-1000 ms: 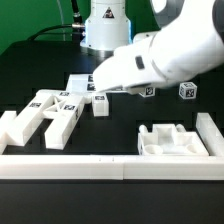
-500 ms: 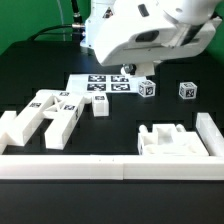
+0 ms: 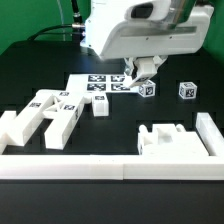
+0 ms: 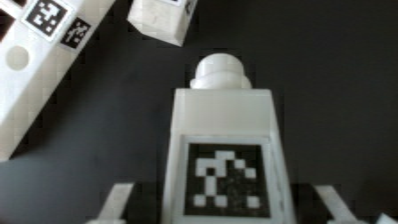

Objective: Assemble chair

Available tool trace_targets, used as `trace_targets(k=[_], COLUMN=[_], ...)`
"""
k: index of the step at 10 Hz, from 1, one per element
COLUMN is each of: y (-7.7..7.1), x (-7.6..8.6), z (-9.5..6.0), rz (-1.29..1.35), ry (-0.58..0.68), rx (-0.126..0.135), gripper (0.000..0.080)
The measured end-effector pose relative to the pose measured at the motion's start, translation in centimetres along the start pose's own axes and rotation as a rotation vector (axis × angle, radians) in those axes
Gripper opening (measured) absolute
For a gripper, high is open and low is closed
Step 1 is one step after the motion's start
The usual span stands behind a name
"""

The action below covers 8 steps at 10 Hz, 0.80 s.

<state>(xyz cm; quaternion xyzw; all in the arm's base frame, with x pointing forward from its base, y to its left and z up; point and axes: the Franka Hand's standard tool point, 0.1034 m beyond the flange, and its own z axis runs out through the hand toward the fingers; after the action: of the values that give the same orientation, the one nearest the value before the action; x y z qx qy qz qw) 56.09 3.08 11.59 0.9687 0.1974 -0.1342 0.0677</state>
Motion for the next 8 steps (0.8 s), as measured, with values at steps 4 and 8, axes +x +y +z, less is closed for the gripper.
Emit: trace_targets(k=[4, 8], y=[0.1, 0.1], x=[2.7, 3.8], z=[-1.4, -1.0], rz=[-0.045, 0.068], ry=[0.275, 0.51], rx=[-0.044, 0.005], gripper=[0.0287, 0.0287])
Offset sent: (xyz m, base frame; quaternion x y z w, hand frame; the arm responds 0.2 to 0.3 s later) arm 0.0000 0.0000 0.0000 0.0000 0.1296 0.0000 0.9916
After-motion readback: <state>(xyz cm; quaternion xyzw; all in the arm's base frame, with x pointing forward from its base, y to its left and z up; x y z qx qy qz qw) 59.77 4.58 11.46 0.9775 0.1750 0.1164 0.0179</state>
